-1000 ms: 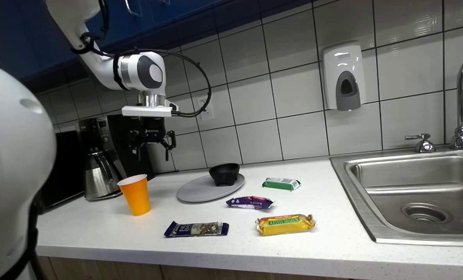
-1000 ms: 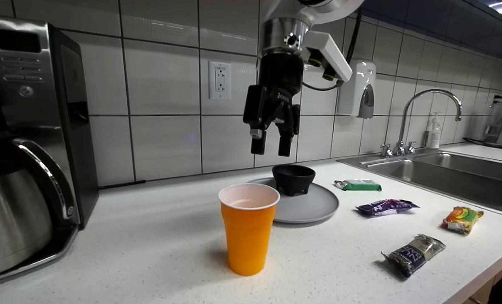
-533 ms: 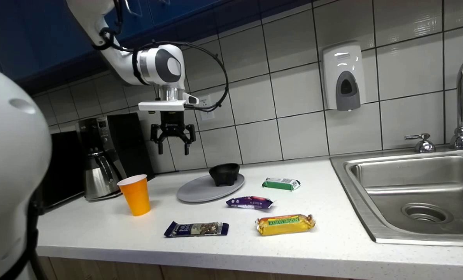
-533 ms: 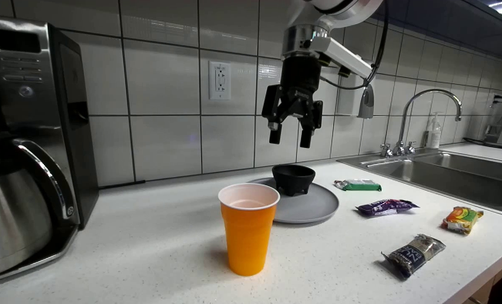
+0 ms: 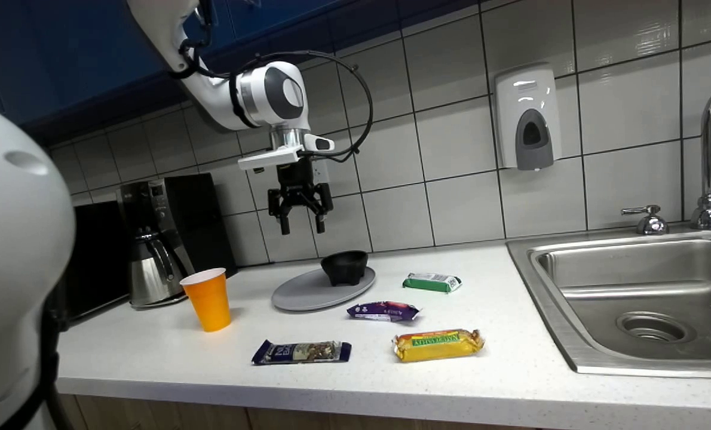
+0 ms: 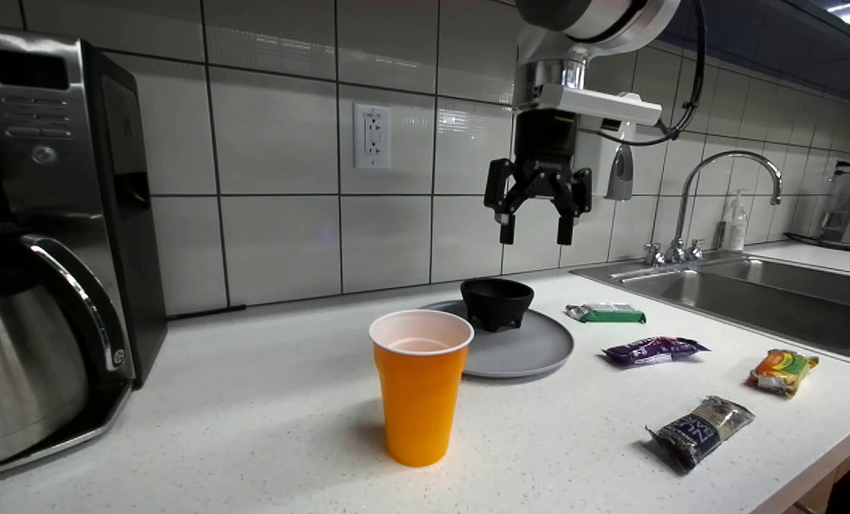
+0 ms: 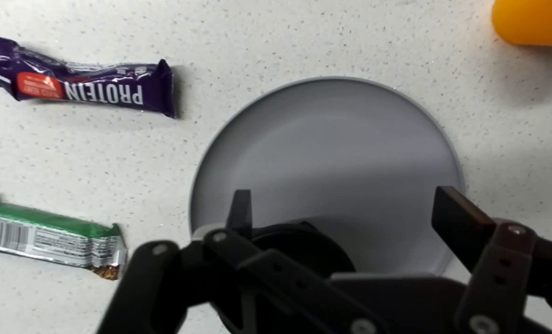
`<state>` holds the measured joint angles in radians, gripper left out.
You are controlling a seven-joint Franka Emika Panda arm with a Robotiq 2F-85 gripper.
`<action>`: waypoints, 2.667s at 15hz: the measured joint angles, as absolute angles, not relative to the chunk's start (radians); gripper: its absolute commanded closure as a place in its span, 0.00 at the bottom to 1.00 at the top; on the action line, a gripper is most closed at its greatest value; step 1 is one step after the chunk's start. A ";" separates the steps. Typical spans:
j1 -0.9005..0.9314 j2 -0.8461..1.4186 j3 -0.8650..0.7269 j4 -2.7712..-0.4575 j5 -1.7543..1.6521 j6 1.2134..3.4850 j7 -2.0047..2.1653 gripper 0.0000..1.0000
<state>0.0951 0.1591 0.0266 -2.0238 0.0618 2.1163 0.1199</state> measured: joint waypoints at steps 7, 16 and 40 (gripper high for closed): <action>0.085 0.161 0.024 -2.024 0.062 2.116 0.123 0.00; 0.089 0.201 0.020 -2.028 -0.079 2.183 0.454 0.00; 0.095 0.417 -0.056 -1.918 -0.089 2.242 0.858 0.00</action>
